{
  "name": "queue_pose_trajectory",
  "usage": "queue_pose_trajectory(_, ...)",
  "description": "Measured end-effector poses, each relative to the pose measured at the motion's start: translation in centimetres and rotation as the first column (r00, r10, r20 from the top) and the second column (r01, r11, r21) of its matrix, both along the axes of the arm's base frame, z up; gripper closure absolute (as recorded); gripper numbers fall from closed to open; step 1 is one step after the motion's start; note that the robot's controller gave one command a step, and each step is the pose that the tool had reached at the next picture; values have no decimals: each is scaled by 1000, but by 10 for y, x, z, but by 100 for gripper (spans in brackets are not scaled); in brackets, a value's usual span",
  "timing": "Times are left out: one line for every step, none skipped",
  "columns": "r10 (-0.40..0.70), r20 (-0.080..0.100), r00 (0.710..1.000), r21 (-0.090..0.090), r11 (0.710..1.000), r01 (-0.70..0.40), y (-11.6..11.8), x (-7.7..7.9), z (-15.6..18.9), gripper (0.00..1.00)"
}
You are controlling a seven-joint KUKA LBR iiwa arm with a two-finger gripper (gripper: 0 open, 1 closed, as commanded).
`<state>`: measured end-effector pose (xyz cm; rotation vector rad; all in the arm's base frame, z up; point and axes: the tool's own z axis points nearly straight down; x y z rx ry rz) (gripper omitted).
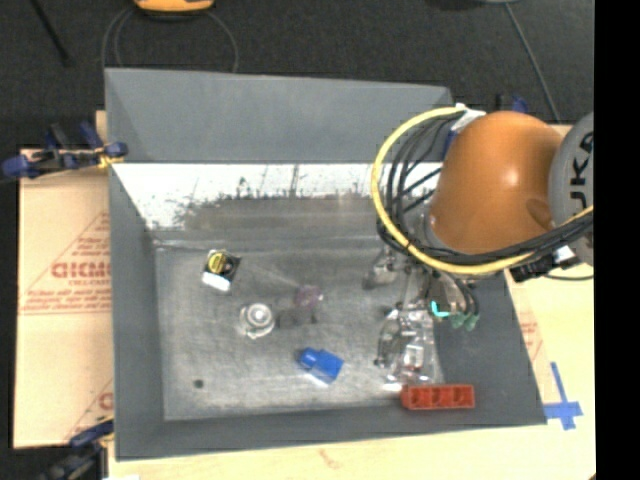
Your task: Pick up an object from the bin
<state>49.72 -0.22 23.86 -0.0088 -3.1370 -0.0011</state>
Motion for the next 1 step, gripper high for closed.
queue_pose_trajectory(7, 16, 1000, 1, 1000, -7, 42, -11, -166, 0)
